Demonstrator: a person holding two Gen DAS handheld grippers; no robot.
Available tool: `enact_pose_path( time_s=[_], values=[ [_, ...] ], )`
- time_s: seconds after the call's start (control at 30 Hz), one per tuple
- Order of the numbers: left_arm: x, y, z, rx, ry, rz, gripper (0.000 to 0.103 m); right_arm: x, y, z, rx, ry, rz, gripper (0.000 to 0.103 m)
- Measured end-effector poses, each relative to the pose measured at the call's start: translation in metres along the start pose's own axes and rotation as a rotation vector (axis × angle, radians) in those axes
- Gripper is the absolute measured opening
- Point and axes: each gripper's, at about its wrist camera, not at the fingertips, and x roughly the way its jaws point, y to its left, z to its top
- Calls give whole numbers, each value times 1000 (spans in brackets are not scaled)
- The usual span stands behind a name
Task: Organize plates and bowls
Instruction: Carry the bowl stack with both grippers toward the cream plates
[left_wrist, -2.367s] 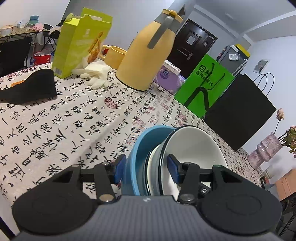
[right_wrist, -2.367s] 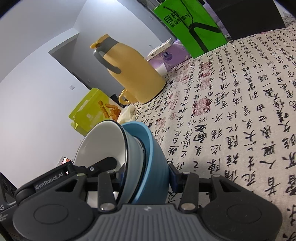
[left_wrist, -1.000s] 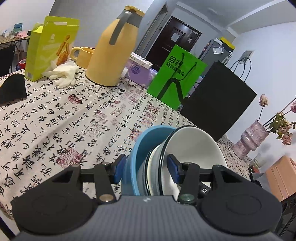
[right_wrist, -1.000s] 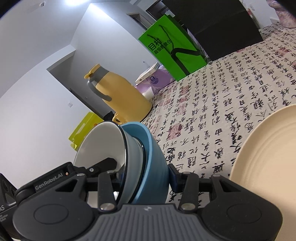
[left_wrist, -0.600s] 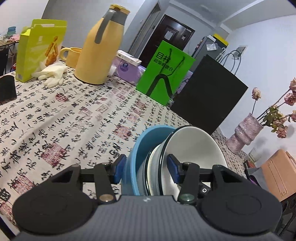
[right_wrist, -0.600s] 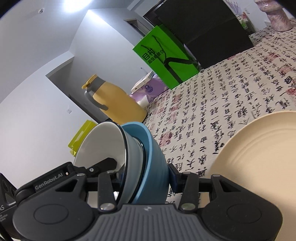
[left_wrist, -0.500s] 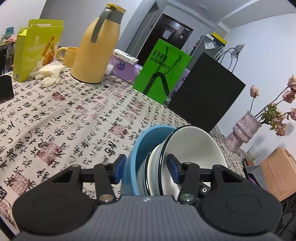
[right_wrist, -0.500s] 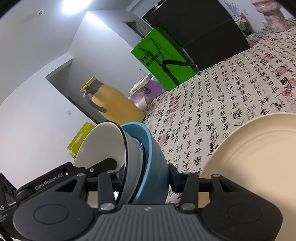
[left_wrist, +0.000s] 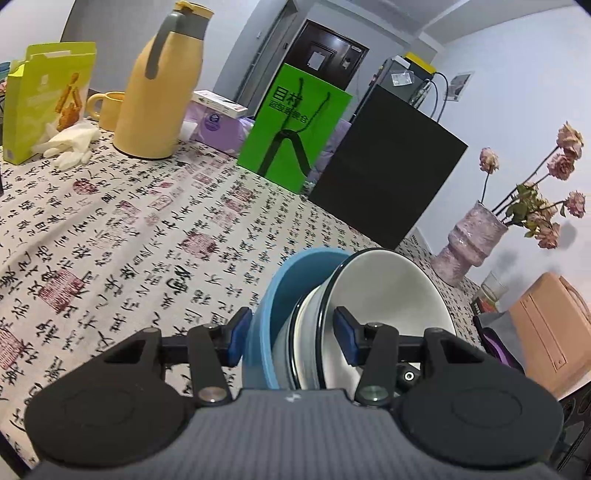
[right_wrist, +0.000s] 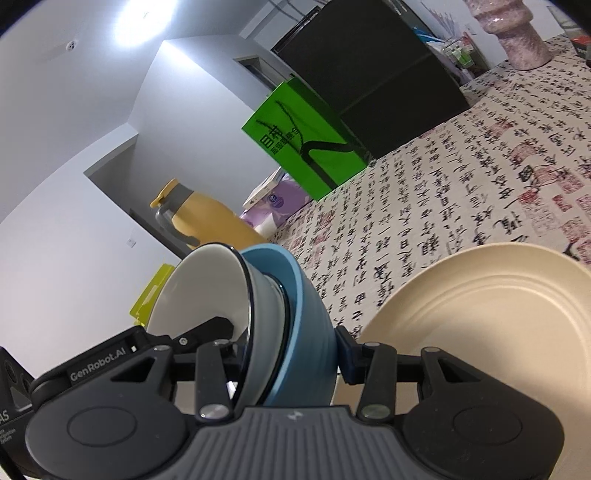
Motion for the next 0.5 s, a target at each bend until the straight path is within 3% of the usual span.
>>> enact_pose_path(
  time_s=[0.5],
  values=[
    [12,-36,-19,34,34,-42,49,-31,-31,6,29,-46,-35,42]
  ],
)
